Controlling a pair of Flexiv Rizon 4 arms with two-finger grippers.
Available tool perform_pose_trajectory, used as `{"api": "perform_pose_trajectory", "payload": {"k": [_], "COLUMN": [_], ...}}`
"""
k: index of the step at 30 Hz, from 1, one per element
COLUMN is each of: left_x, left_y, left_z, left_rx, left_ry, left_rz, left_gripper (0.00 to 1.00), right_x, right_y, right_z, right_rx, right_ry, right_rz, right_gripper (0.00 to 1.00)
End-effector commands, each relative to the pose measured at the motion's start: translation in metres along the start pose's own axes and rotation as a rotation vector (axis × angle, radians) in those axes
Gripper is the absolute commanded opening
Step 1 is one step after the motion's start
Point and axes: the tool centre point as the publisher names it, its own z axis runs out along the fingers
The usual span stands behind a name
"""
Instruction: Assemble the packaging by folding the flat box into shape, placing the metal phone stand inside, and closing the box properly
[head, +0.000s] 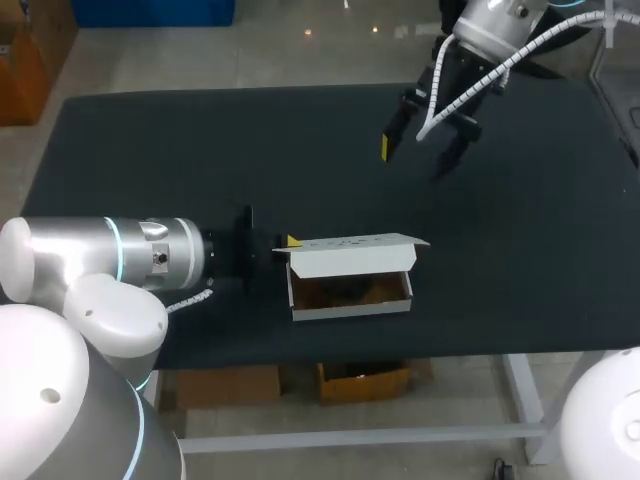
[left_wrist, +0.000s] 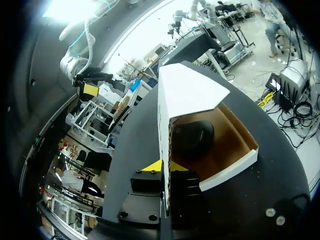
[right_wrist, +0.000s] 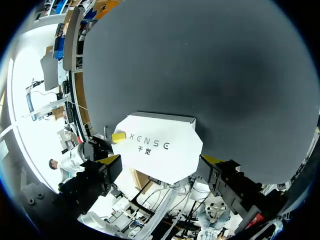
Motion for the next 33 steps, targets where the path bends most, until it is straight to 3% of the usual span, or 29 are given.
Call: {"api": "perform_pose_trajectory", "payload": {"k": [1, 4, 9, 17, 29, 31, 33], "left_x": [0.002, 0.001, 0.000, 0.002, 0.008, 0.009, 0.009], "left_y": [0.003, 0.003, 0.005, 0.007, 0.004, 0.004, 0.003], "left_z": [0.007, 0.009, 0.009, 0.009, 0.007, 0.008, 0.009], "left_rx": [0.009, 0.003, -0.001, -0.002, -0.019, -0.018, -0.017], "left_ry": [-0.024, -0.026, -0.028, -0.039, -0.071, -0.070, -0.071], "left_rz": [0.009, 0.017, 0.020, 0.048, 0.089, 0.092, 0.095], "left_gripper": [0.00, 0.00, 0.00, 0.00, 0.00, 0.00, 0.00], "right_x": [0.000, 0.000, 0.007, -0.008, -0.031, -0.035, -0.039], "right_y": [0.001, 0.001, -0.008, -0.027, -0.043, -0.044, -0.044], "right_z": [-0.002, -0.002, 0.006, 0.023, 0.046, 0.049, 0.051], "right_rx": [0.007, 0.007, 0.044, 0.084, 0.074, 0.070, 0.059], "right_ry": [-0.001, -0.001, -0.073, -0.124, -0.058, -0.050, -0.043], "right_rz": [-0.001, -0.001, 0.037, 0.104, 0.150, 0.153, 0.161], "right_gripper": [1.00, 1.00, 1.00, 1.00, 1.00, 0.84, 0.78]}}
